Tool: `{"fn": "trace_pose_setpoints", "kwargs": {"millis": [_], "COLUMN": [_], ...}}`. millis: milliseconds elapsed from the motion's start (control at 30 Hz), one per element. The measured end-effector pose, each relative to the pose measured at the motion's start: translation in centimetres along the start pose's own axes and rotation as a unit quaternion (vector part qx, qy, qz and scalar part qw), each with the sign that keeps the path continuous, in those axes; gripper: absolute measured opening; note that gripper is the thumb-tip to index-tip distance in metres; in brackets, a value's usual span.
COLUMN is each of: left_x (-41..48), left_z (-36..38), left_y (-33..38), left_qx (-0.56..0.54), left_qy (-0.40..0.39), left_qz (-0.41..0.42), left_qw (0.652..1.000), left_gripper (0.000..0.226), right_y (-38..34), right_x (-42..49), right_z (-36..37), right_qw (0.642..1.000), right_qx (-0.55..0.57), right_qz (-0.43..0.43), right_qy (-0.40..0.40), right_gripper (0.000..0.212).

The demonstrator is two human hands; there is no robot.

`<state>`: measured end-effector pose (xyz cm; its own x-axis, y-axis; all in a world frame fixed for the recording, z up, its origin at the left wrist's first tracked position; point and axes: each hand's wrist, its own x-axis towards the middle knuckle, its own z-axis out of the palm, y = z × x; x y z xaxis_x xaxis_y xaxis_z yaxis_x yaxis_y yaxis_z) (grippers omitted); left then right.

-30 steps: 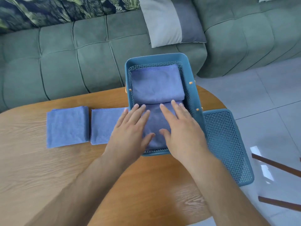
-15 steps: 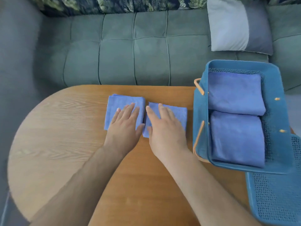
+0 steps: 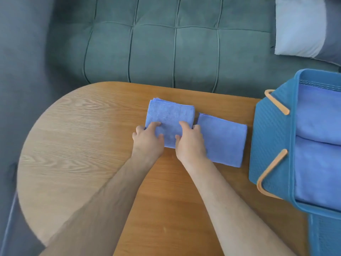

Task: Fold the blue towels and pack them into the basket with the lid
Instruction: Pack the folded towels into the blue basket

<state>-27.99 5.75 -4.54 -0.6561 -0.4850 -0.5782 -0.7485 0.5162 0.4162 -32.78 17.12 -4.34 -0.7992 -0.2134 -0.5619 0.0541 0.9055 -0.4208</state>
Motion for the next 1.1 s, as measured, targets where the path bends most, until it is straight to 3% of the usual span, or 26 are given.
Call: {"fn": "trace_pose_setpoints", "kwargs": {"millis": [100,267,400,633,833,1100], "left_x": [0.4,-0.5,-2.9,-7.6,-10.4,-11.9], "left_z": [-0.8,-2.6,-3.3,-4.1,-0.5,8.0], "left_y": [-0.2,0.3,1.4,8.2,18.4,30.1], "left_qx": [-0.046,-0.189,-0.215,-0.191,-0.155,-0.040], "left_qy": [-0.010,-0.043,-0.022,0.040,0.032,-0.010], "left_qz": [-0.028,-0.027,0.043,0.187,0.284,0.340], "left_qw": [0.998,0.981,0.975,0.963,0.946,0.939], "left_gripper": [0.038,0.047,0.060,0.059,0.056,0.057], "right_y": [0.0,0.1,1.1,3.4,9.8,20.8], "right_x": [0.0,-1.3,-3.1,-5.6,-7.3,-5.8], "right_z": [0.0,-1.5,-3.4,-10.2,-18.5,-26.4], "right_qw": [0.999,0.998,0.989,0.967,0.944,0.957], "right_qx": [0.052,0.036,0.000,0.048,0.050,-0.056], "right_qz": [0.014,-0.057,-0.133,-0.180,-0.136,-0.033], "right_qy": [0.002,0.002,0.056,0.171,0.298,0.281], "right_gripper": [0.049,0.054,0.060,0.070,0.070,0.069]}}
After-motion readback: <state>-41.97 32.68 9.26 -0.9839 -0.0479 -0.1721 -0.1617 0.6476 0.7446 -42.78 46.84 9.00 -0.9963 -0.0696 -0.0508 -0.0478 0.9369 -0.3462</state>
